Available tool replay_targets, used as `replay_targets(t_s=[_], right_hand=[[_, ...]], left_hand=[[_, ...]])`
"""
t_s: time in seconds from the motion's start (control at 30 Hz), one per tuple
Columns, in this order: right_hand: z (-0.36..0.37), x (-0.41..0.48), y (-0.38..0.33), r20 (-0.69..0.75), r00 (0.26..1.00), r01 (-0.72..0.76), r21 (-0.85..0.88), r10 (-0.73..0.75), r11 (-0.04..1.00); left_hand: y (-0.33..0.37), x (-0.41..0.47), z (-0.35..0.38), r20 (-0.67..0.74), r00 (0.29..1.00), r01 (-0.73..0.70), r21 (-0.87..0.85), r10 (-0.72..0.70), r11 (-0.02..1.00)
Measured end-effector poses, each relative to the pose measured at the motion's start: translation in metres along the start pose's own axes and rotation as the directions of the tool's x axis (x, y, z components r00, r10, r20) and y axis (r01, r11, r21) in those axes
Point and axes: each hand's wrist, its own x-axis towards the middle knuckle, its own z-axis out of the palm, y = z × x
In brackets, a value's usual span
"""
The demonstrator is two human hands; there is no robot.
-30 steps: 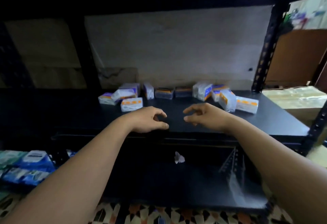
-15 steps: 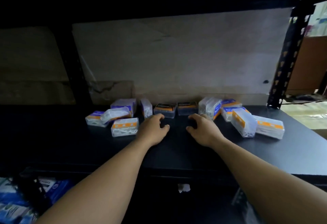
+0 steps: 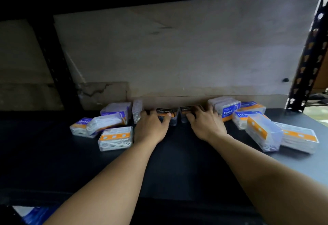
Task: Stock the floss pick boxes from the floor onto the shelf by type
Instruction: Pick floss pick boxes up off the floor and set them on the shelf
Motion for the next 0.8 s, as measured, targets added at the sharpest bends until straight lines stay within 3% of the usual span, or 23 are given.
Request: replay_targets(t_s=[0.23,0.43,0.6,0.8], right_hand=[[-0.001,-0.002,0.002,0.019,1.0,0.008,0.202,-0.012,0.979],[0.0,0.002,0.006,0.096,0.995,-0.023,0.151,0.009,0.988],[-0.005,-0.001,0.004,0.094,0.993,-0.09,0.225,0.07,0.97],[-0.009,-0.007,0.014,0.077,0.993,-0.115,0.35,0.094,0.93]], left_hand=[[-0.004,0.0,-0.003,0.012,1.0,0.014,-0.106,-0.013,0.994],[-0.008,0.006,0.0,0.089,0.996,-0.021,-0.033,0.024,0.999],[-0.007,0.001,-0.005,0.115,0.993,0.015,-0.195,0.008,0.981],[-0.012,-0.008,-0.01,0.091,0.99,-0.068,-0.357,0.107,0.932]])
